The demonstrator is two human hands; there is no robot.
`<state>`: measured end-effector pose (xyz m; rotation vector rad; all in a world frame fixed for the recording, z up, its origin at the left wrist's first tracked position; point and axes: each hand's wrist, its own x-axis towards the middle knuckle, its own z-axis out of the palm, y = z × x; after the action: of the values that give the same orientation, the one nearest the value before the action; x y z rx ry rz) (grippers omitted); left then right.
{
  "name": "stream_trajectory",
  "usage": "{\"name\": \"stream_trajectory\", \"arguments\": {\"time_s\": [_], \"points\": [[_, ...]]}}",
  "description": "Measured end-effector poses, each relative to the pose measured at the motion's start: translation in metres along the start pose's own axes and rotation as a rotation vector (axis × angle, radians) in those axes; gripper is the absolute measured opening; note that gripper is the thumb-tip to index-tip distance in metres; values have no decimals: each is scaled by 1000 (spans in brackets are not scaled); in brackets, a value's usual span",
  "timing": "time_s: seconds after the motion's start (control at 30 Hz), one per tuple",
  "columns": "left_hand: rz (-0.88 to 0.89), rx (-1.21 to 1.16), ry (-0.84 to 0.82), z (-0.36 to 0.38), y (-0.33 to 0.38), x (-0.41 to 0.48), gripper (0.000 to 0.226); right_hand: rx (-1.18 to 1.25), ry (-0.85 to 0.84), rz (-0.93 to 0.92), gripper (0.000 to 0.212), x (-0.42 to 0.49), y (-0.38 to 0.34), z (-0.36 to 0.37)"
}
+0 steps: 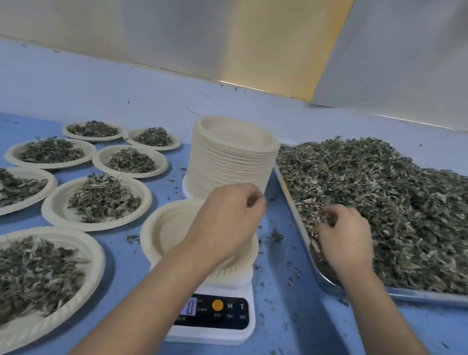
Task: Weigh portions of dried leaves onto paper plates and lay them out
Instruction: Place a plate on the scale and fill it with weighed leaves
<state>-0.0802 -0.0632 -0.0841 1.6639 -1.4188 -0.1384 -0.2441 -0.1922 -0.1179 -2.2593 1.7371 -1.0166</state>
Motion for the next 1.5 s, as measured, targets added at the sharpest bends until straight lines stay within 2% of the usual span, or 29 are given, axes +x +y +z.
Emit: {"name": "stream_trajectory", "arguments": {"time_s": [0.13,0.33,0.43,0.53,0.63,0.73,0.83,0.93,1.07,1.17,1.3,1.4,1.5], "points": [[75,-53,-23,15,22,7,22,-249,-13,-15,62,20,21,0],[97,-102,-2,29,35,16,20,-381,-25,109,79,42,41,9],[89,-108,-28,35,34,18,20,-362,-95,191,77,47,45,12],[77,-106,-34,40,33,18,21,-378,-137,191,63,48,44,13],[51,-133,-44,42,34,17,20,-419,-96,136,50,47,38,13],[39,-167,-57,42,34,16,20,-402,-73,78,49,45,35,12],[24,-200,-58,40,32,15,20,-276,-29,10,41,41,33,11],[11,-207,-43,38,31,17,20,-178,102,-37,34,37,29,10],[5,-204,-42,37,30,18,19,-264,185,-60,36,37,28,8],[10,-194,-47,38,30,17,19,-398,96,58,49,39,32,8],[3,-194,-56,37,30,16,20,-308,-115,213,59,41,38,11],[-1,-197,-65,38,31,15,20,-261,-175,163,56,41,38,11],[-5,-206,-63,38,32,14,20,-231,-166,92,46,40,37,9]]}}
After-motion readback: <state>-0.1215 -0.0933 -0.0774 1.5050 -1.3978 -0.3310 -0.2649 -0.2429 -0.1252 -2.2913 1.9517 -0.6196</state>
